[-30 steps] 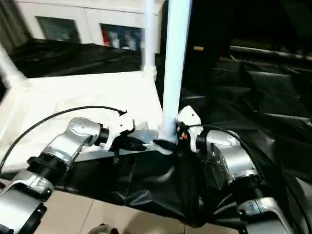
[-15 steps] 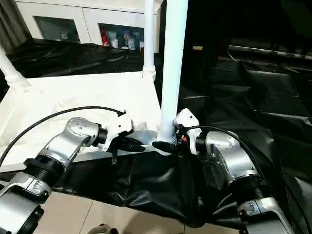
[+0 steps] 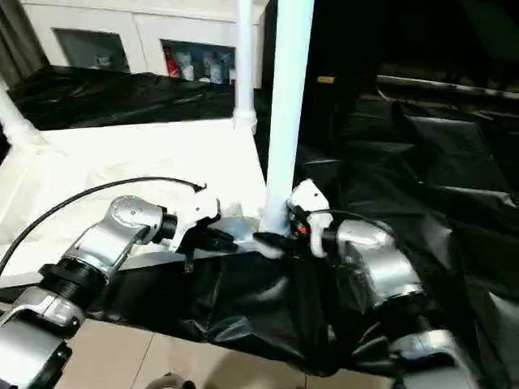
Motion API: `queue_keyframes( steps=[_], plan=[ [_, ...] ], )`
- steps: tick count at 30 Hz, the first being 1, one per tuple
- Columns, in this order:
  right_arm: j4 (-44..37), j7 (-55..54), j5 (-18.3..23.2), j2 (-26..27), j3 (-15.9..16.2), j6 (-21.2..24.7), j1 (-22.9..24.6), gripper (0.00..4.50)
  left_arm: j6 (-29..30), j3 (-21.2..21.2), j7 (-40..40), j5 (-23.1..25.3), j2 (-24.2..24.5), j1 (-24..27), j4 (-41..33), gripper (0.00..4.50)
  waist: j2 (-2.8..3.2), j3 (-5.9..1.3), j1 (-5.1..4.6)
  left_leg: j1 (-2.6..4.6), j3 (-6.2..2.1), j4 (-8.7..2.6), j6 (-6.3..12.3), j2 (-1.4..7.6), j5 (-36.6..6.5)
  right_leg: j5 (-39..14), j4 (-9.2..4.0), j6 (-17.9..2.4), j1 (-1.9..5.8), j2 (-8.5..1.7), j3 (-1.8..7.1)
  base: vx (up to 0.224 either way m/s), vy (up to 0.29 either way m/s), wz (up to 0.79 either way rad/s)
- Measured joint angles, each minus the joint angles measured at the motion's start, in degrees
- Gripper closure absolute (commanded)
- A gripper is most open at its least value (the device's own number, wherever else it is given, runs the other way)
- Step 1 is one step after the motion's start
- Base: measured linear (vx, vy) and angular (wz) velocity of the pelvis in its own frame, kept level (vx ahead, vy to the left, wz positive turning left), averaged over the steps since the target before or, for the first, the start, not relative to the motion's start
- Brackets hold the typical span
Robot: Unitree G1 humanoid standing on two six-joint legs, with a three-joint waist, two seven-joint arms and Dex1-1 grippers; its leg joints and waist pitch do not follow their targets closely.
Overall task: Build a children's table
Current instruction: Rotate leg to tighten
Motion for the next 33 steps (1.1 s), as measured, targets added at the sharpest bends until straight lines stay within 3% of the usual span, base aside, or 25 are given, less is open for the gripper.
queue_keyframes(
  steps=[3,7,12,16,17,22,24,29,33],
  plan=[
    [7.48,-16.7,-0.78,6.26,-4.69,1.74,-5.11,1.76,2.42,1.57,12.27,1.78,-5.62,-4.87,7.57,4.5,0.0,0.0,-0.63,0.08,0.0,0.01,-0.06,-0.06,0.03,0.16,-0.13,-0.1,0.08,-0.02,0.05,0.0,0.0,0.0],
    [11.76,-28.73,-0.47,9.43,-7.57,1.61,-8.2,1.76,3.56,2.53,19.98,1.31,-9.96,-6.45,10.67,4.5,0.02,-0.04,-1.0,0.1,-0.03,-0.1,-0.06,-0.06,0.03,0.29,-0.36,-0.01,0.13,0.0,0.02,0.0,0.0,0.0],
    [19.56,-39.31,-0.77,13.17,-9.98,-2.02,-12.95,1.76,3.81,4.76,26.66,1.08,-13.43,-9.2,15.49,4.5,0.08,-0.08,-0.64,0.06,-0.09,-0.29,-0.1,-0.04,0.06,0.29,-0.51,0.0,0.11,0.03,-0.09,0.0,0.0,0.0],
    [21.18,-39.17,-1.89,13.88,-10.19,-3.68,-13.59,1.76,3.76,5.09,26.94,1.08,-13.63,-9.76,16.39,4.5,0.08,-0.08,-0.63,0.02,-0.06,-0.28,-0.05,-0.05,0.09,0.31,-0.65,0.0,0.14,0.03,-0.06,0.0,0.0,0.0],
    [21.55,-38.94,-1.86,13.96,-10.29,-4.27,-13.66,1.21,3.7,5.09,26.94,1.04,-13.64,-9.9,16.64,4.5,0.08,-0.08,-0.62,0.02,-0.06,-0.28,-0.05,-0.05,0.09,0.31,-0.67,0.0,0.15,0.03,-0.06,0.0,0.0,0.0],
    [22.37,-36.15,-1.31,13.98,-10.74,-5.98,-13.64,0.97,1.86,5.11,27.44,1.26,-12.54,-10.26,17.84,4.5,0.1,-0.06,-1.25,0.03,-0.07,-0.29,-0.05,-0.03,0.09,0.41,-0.65,0.12,0.1,0.06,-0.06,0.0,0.0,0.0],
    [22.37,-34.32,-1.72,13.2,-9.71,-7.11,-13.32,0.67,0.73,4.88,26.65,1.86,-11.77,-10.27,17.96,4.5,0.11,-0.05,-1.44,0.01,-0.09,-0.35,-0.05,-0.02,0.09,0.43,-0.67,0.15,0.07,0.06,-0.09,0.0,0.0,0.0],
    [16.8,-26.4,-3.07,9.01,-7.2,-7.22,-10.17,0.27,-1.92,3.5,21.75,2.47,-9.64,-9.85,17.67,4.5,0.17,-0.01,-1.21,-0.04,-0.09,-0.37,-0.04,-0.02,0.09,0.43,-0.78,0.15,0.06,0.06,-0.1,0.0,0.0,0.0],
    [8.06,-14.62,-1.93,2.93,-4.65,-4.22,-5.67,0.17,-5.78,2.18,15.3,2.53,-7.15,-8.13,15.85,4.5,0.27,0.04,-0.54,-0.06,-0.08,-0.37,-0.02,-0.03,0.08,0.43,-0.85,0.15,0.08,0.06,-0.1,0.0,0.0,0.0]
  ],
)
